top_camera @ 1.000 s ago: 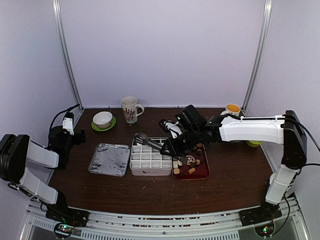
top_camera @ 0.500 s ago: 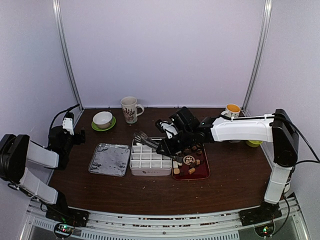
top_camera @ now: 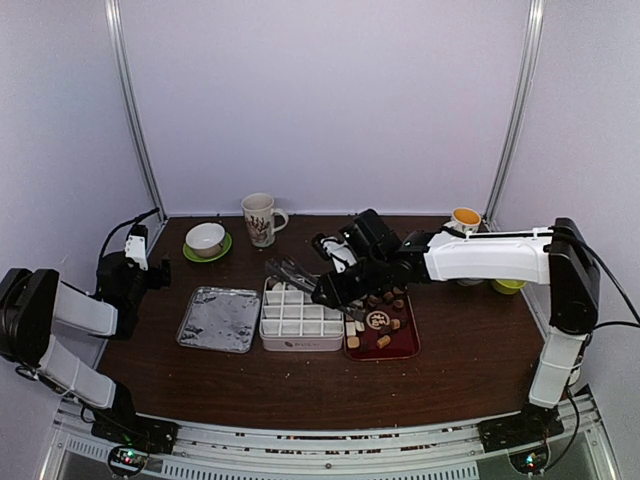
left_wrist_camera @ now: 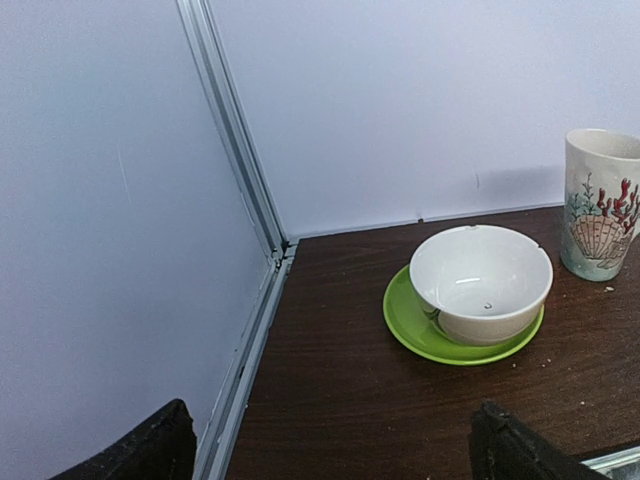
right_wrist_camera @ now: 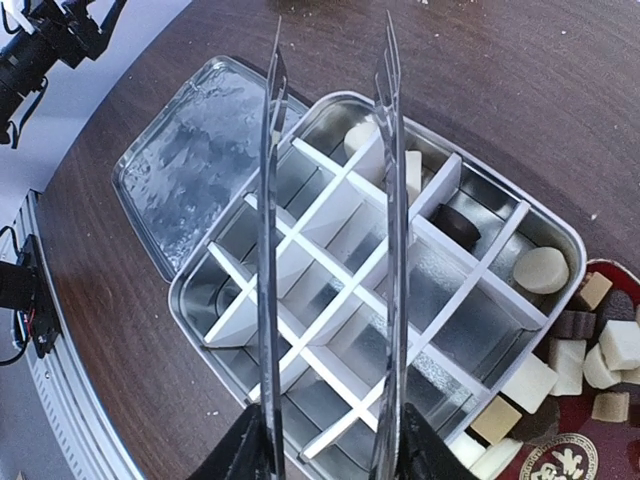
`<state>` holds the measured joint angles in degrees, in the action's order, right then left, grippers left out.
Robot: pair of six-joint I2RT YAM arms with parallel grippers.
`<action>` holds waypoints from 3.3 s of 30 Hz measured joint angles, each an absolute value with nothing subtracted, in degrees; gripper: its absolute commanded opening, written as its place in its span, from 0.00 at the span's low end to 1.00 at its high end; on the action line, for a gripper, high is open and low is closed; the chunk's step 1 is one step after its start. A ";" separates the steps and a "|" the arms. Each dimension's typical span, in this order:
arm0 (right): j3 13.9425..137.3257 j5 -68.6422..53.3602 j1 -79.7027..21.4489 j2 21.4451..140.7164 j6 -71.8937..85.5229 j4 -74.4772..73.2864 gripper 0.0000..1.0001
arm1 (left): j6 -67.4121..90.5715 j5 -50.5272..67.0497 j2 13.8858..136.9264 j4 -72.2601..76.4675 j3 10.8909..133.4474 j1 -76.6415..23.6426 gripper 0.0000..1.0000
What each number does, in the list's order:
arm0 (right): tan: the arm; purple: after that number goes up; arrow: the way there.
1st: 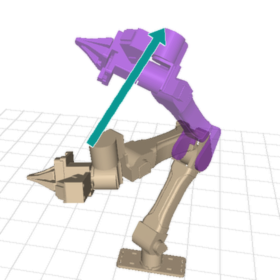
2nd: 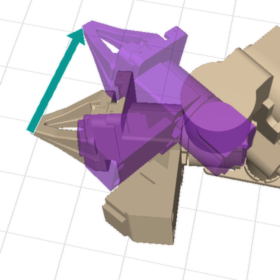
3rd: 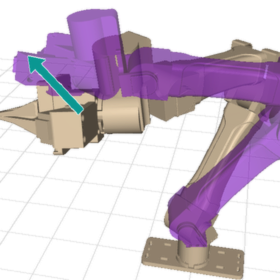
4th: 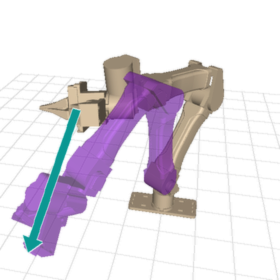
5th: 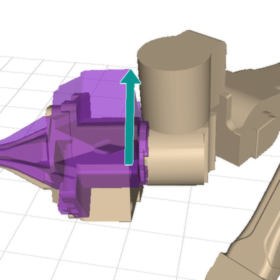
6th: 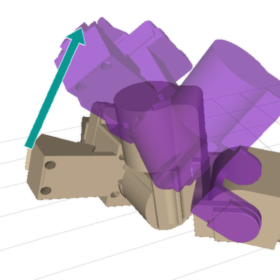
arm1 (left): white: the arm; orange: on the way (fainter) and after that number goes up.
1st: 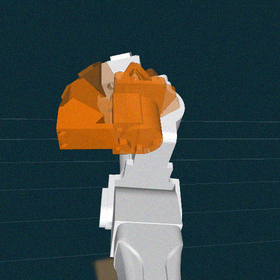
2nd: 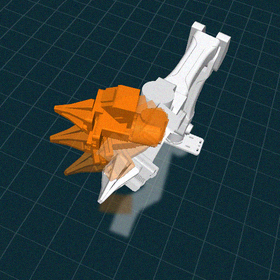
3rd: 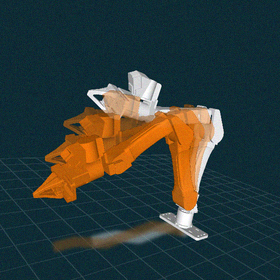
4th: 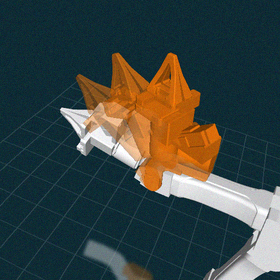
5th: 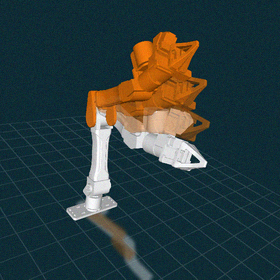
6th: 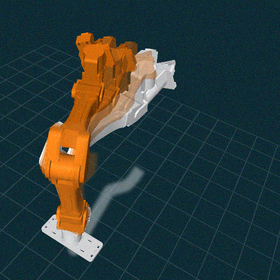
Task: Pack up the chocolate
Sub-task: Place the fake chocolate in the empty pocket of the box, then pick up the fake chocolate from the plate.
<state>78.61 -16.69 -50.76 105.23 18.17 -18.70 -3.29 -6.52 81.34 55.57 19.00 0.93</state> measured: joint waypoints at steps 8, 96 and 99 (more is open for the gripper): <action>72.20 -11.53 -50.76 92.36 16.40 -22.02 0.41 | -3.29 -6.50 81.34 55.59 19.00 0.93 0.98; 49.12 -20.58 -53.45 70.11 26.79 -47.33 0.28 | -3.29 -6.50 81.34 55.59 19.00 0.93 0.98; 49.17 -20.56 -53.52 70.74 26.85 -47.33 0.24 | -3.29 -6.50 81.34 55.59 19.00 0.93 0.98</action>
<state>49.17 -20.56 -53.52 70.74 26.85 -47.33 -3.29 -6.50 81.34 55.59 19.00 0.93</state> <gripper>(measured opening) 0.271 0.978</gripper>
